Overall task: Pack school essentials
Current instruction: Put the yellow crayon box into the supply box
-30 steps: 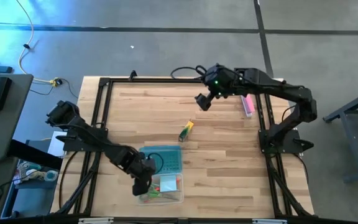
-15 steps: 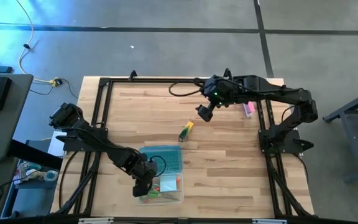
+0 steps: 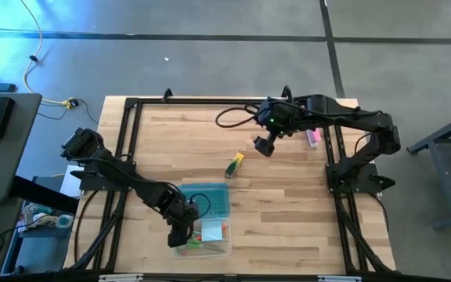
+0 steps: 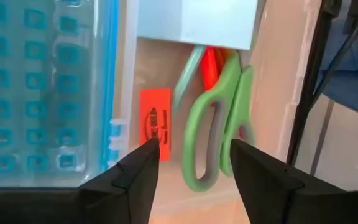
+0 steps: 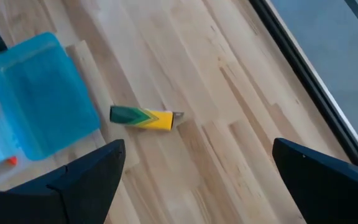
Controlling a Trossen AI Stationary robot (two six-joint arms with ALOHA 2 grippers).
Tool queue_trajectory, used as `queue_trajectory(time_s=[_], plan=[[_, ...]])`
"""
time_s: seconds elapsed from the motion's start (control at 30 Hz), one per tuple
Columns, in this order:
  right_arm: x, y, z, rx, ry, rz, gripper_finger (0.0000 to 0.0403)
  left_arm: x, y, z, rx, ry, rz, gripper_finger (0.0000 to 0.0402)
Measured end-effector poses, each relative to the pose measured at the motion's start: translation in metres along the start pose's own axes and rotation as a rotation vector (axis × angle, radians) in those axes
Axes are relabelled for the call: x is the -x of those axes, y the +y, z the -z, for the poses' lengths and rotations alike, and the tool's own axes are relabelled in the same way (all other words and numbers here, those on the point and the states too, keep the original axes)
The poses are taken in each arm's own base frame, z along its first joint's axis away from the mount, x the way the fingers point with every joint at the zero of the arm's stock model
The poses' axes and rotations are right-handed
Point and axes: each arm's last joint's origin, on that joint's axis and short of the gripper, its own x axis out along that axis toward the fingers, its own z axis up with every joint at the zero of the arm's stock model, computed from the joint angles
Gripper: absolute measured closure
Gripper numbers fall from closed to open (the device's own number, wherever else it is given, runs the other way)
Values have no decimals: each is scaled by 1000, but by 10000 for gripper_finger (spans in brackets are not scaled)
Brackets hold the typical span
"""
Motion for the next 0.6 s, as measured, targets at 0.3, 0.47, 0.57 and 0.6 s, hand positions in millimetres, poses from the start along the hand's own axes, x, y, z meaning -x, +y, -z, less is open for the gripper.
queue_trajectory(time_s=[0.3,0.47,0.57,0.6], plan=[[-12,4,9,96,61,-10,4,31,-1,-3,-45,-88,55,239],[-29,5,19,214,124,-1,4,49,11,-11,-37,-145,50,243],[-41,6,22,279,129,-4,4,60,21,-16,-34,-207,2,243],[-46,7,23,286,114,-7,4,63,25,-18,-32,-223,-23,243]])
